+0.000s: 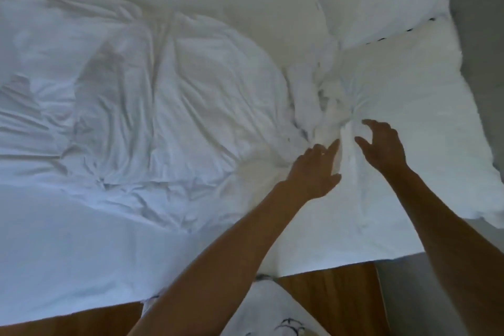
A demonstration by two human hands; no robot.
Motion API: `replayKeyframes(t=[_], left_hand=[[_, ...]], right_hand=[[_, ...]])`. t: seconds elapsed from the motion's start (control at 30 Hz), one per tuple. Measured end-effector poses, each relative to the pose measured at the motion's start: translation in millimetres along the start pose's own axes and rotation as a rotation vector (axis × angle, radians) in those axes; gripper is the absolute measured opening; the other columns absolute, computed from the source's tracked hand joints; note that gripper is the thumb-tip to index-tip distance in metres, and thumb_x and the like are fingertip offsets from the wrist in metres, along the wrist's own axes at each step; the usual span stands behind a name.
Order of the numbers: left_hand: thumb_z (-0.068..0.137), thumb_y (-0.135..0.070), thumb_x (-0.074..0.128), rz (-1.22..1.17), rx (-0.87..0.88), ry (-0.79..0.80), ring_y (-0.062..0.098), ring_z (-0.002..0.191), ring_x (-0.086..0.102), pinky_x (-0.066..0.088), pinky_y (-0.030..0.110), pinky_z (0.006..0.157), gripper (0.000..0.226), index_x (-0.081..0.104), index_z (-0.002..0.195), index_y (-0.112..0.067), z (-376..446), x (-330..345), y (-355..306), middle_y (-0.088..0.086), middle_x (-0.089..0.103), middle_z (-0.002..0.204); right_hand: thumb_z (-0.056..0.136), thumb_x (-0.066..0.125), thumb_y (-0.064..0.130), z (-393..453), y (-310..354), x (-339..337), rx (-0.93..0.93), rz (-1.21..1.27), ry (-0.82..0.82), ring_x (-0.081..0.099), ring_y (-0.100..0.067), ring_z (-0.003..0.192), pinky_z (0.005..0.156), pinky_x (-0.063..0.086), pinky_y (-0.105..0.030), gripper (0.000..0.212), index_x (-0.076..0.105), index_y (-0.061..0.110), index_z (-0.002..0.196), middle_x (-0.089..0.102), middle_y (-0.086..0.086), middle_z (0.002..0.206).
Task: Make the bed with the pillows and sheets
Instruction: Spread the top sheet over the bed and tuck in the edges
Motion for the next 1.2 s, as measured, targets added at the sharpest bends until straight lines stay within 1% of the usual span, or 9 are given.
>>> replayKeyframes(t=[0.03, 0.1, 0.2, 0.33, 0.5, 0.7, 0.83, 1.0, 1.2], left_hand=[[0.097, -0.033, 0.052, -0.019, 0.036, -0.012, 0.032, 0.131, 0.039, 0.037, 0.043, 0.105, 0.071, 0.014, 0.155, -0.017, 2.0, 5.4, -11.1, 0.017, 0.035, 0.148], [0.097, -0.031, 0.052, -0.072, 0.063, -0.066, 0.028, 0.129, 0.042, 0.038, 0.040, 0.105, 0.062, 0.026, 0.152, -0.017, 0.6, 8.9, -12.5, 0.012, 0.042, 0.143], [0.098, -0.031, 0.051, -0.089, -0.046, -0.096, 0.022, 0.127, 0.048, 0.039, 0.035, 0.104, 0.053, 0.036, 0.147, -0.020, -8.9, 11.5, 36.9, 0.006, 0.048, 0.138], [0.098, -0.028, 0.052, -0.025, -0.261, -0.198, 0.019, 0.120, 0.054, 0.042, 0.030, 0.098, 0.047, 0.043, 0.143, -0.020, -39.9, -9.0, 138.1, 0.004, 0.055, 0.131], [0.097, -0.026, 0.052, 0.093, -0.486, -0.224, 0.025, 0.124, 0.050, 0.040, 0.036, 0.101, 0.047, 0.042, 0.143, -0.016, -85.6, -28.3, 263.2, 0.009, 0.053, 0.132], [0.095, -0.021, 0.055, 0.054, -0.696, -0.273, 0.029, 0.124, 0.049, 0.040, 0.042, 0.099, 0.046, 0.046, 0.139, -0.013, -138.2, -27.5, 367.9, 0.013, 0.052, 0.133], [0.094, -0.018, 0.057, 0.023, -0.773, -0.283, 0.031, 0.125, 0.046, 0.041, 0.045, 0.099, 0.049, 0.044, 0.141, -0.012, -167.5, -17.4, 412.7, 0.014, 0.048, 0.138], [0.093, -0.015, 0.057, -0.015, -0.834, -0.315, 0.035, 0.127, 0.043, 0.040, 0.047, 0.098, 0.052, 0.042, 0.143, -0.011, -201.4, -16.9, 446.8, 0.017, 0.044, 0.140], [0.094, -0.017, 0.056, -0.048, -0.804, -0.332, 0.031, 0.127, 0.046, 0.043, 0.045, 0.097, 0.053, 0.040, 0.144, -0.012, -241.6, -20.3, 472.7, 0.013, 0.044, 0.142]], right_hand=[[0.092, 0.059, 0.030, 4.0, -14.3, -6.5, 0.033, 0.029, -0.023, 0.047, -0.038, 0.120, 0.099, 0.038, -0.046, 0.050, 0.047, 0.013, 0.137, 0.053, -0.019, 0.129], [0.092, 0.059, 0.026, 9.2, -20.3, -14.0, 0.080, 0.111, -0.080, 0.048, -0.034, 0.121, 0.099, 0.038, -0.042, 0.047, 0.048, 0.015, 0.136, 0.053, -0.016, 0.129], [0.093, 0.058, 0.026, 8.1, -0.4, 5.3, 0.085, 0.221, -0.066, 0.047, -0.031, 0.123, 0.100, 0.037, -0.039, 0.045, 0.048, 0.016, 0.136, 0.052, -0.013, 0.131], [0.094, 0.056, 0.028, -1.2, 42.8, 65.0, 0.022, 0.229, 0.083, 0.042, -0.031, 0.126, 0.100, 0.037, -0.039, 0.049, 0.044, 0.015, 0.140, 0.048, -0.013, 0.134], [0.094, 0.055, 0.036, -22.3, 98.4, 155.9, -0.093, 0.129, 0.292, 0.038, -0.029, 0.129, 0.100, 0.038, -0.039, 0.057, 0.036, 0.016, 0.144, 0.041, -0.011, 0.141], [0.092, 0.056, 0.043, -61.5, 154.0, 249.1, -0.206, -0.002, 0.514, 0.035, -0.029, 0.132, 0.105, 0.034, -0.036, 0.068, 0.027, 0.016, 0.148, 0.036, -0.012, 0.146], [0.093, 0.055, 0.045, -86.5, 193.9, 283.9, -0.309, -0.050, 0.562, 0.032, -0.028, 0.134, 0.107, 0.032, -0.035, 0.071, 0.024, 0.016, 0.150, 0.032, -0.011, 0.148], [0.093, 0.055, 0.043, -107.8, 240.2, 304.8, -0.358, -0.035, 0.586, 0.033, -0.028, 0.134, 0.107, 0.033, -0.035, 0.070, 0.024, 0.016, 0.150, 0.033, -0.012, 0.148], [0.093, 0.056, 0.042, -133.4, 291.6, 309.5, -0.386, -0.058, 0.601, 0.032, -0.028, 0.135, 0.107, 0.034, -0.035, 0.070, 0.025, 0.016, 0.149, 0.032, -0.011, 0.149]])
Point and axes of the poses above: each hand's wrist, its own z-axis towards the middle knuckle, its own x-axis out of the palm, y = z × x, the point moved 7 cm from there along z, towards the middle knuckle
